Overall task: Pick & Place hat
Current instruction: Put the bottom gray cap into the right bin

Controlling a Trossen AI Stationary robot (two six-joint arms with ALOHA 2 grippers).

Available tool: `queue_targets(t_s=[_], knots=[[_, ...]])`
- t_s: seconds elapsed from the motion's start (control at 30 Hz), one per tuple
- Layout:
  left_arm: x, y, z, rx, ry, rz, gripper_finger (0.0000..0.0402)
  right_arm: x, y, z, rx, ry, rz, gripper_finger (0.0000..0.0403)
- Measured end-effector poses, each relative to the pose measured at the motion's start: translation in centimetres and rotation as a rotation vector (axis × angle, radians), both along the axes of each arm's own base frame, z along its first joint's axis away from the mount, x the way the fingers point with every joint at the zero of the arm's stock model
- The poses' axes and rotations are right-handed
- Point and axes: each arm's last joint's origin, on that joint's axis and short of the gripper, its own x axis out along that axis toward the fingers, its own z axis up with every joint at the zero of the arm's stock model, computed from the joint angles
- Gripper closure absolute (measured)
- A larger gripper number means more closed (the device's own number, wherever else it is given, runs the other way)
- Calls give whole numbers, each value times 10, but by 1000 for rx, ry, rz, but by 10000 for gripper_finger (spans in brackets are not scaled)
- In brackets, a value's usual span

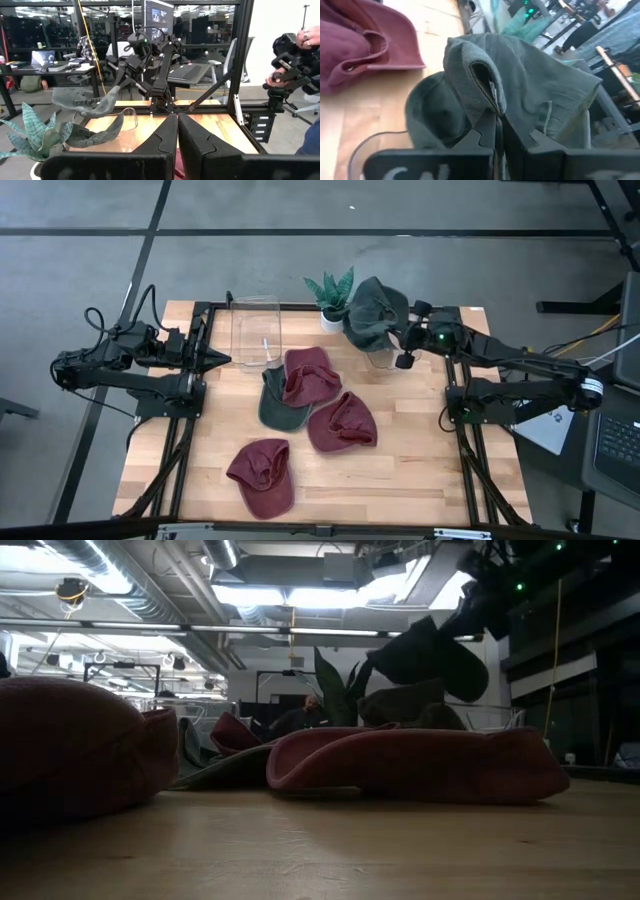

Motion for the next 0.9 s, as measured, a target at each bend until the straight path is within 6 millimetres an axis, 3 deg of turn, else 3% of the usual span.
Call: queue_targets(t_s=[0.9], knots=[[0, 0, 0, 0, 0, 0, 389, -3, 3, -62, 122, -39, 78, 385]])
